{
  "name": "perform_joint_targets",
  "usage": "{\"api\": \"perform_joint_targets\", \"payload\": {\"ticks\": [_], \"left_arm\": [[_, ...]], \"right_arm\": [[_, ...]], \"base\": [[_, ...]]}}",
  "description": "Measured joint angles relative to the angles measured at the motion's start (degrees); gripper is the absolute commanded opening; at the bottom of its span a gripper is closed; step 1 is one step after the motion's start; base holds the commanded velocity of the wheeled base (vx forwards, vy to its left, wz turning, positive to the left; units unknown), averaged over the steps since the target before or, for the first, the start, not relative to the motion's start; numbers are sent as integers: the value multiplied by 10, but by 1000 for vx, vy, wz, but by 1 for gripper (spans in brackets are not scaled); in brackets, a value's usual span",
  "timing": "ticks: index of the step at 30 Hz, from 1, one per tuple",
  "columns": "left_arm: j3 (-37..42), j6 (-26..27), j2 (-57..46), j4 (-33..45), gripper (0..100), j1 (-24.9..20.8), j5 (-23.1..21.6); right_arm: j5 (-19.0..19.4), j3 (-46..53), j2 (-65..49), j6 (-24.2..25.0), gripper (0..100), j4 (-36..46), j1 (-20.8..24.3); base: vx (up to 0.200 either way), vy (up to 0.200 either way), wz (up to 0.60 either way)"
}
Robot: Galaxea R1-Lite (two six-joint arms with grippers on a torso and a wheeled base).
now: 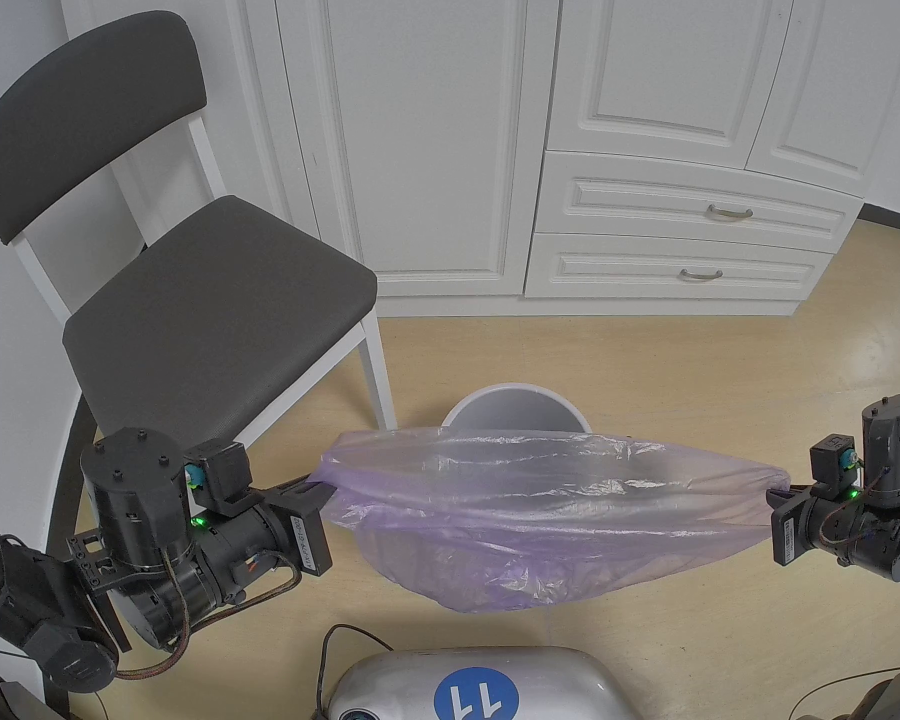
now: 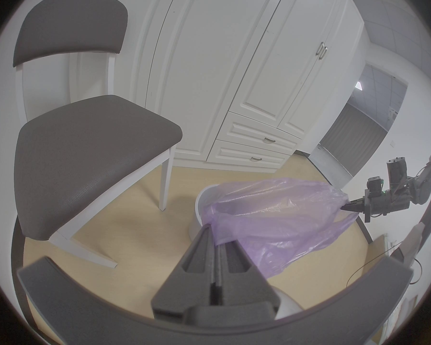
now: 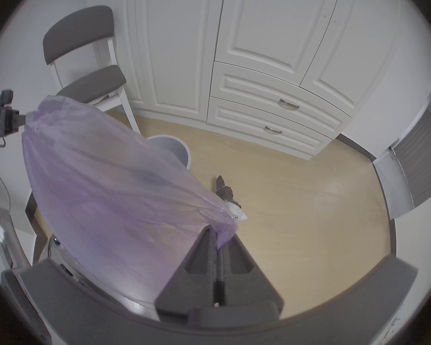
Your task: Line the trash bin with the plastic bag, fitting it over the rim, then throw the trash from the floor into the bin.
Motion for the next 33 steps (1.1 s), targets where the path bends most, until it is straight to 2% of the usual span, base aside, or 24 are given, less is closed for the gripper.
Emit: {"api": "perform_joint_targets", "payload": {"ticks": [6, 12, 24, 28, 33], "left_arm": [[1, 1, 3, 0, 0, 7, -3], [5, 1, 6, 0, 0, 23, -28], [3, 18, 7, -5, 0, 37, -46], [-13, 42, 17, -23, 0, 36, -77], [-41, 82, 51, -95, 0, 46, -165]], "right_arm": [[0, 7, 1, -10, 0, 2, -8], [2, 13, 3, -35, 0, 2, -24], [45, 19, -12, -58, 0, -8, -35], [80, 4, -13, -64, 0, -8, -33], [129, -32, -6, -98, 0, -8, -35]], "base": [[0, 0, 0], [0, 0, 0], [0, 0, 0], [0, 0, 0], [0, 0, 0]]}}
